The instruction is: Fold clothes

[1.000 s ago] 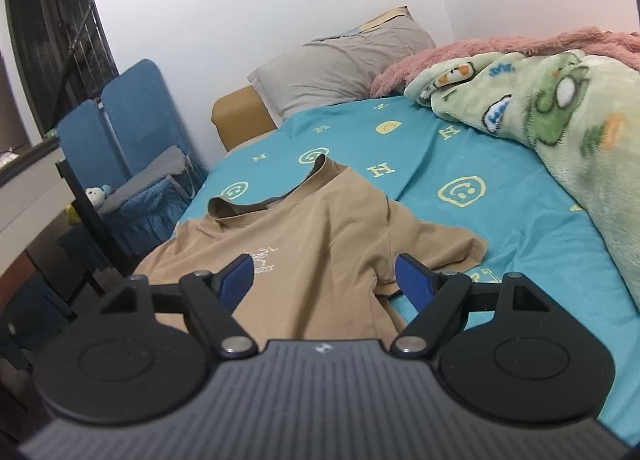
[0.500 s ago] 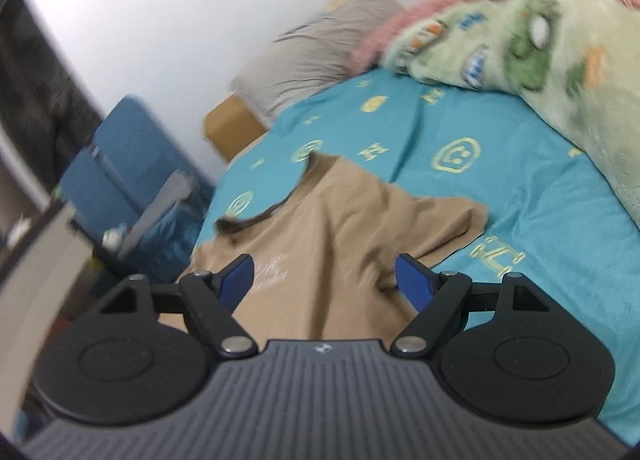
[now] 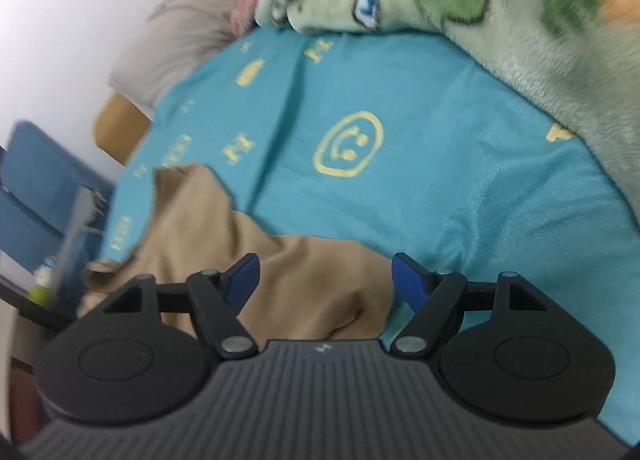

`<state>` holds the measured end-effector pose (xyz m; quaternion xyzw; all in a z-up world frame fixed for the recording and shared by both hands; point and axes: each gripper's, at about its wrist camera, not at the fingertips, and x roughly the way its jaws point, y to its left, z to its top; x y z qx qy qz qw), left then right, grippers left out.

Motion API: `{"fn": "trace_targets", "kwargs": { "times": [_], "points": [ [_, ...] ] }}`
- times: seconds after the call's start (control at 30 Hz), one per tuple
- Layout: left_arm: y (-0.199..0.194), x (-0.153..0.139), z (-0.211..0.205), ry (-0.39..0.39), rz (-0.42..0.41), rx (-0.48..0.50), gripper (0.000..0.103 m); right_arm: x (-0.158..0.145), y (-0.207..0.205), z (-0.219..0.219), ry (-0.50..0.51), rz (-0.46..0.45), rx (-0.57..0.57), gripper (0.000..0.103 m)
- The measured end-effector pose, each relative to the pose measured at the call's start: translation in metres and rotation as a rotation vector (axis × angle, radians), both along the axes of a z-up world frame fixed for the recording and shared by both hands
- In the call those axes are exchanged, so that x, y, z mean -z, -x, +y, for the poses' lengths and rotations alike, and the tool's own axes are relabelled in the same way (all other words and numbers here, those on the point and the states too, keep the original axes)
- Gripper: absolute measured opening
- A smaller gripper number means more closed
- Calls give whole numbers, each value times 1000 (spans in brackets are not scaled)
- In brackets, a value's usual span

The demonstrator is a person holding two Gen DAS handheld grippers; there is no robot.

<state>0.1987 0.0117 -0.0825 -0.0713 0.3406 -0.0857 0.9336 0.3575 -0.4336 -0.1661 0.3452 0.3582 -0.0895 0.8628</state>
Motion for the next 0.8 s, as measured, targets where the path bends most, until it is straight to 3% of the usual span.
{"fn": "trace_targets", "kwargs": {
  "times": [0.07, 0.17, 0.23, 0.27, 0.33, 0.43, 0.5, 0.6, 0.8],
  "points": [
    [-7, 7, -1, 4, 15, -1, 103, 9, -6, 3, 48, 29, -22, 75],
    [-14, 15, 0, 33, 43, -2, 103, 13, -9, 8, 104, 44, -48, 62],
    [-17, 19, 0, 56, 55, -4, 103, 8, -9, 13, 128, 31, -61, 25],
    [-18, 20, 2, 66, 56, -3, 103, 3, -8, 16, 136, 16, -75, 18],
    [-20, 22, 4, 84, 57, -7, 103, -9, -7, 26, 178, -24, -98, 14],
    [-22, 22, 10, 104, 57, -48, 102, -33, -4, 60, 385, -112, -159, 13],
    [-21, 21, 16, 102, 38, -116, 102, -48, -2, 92, 539, -203, -239, 13],
    [-21, 18, 30, 126, 27, -187, 102, -56, 5, 143, 656, -316, -399, 12],
    [-20, 16, 36, 128, 25, -213, 102, -25, 20, 222, 700, -342, -729, 12]
  ]
}}
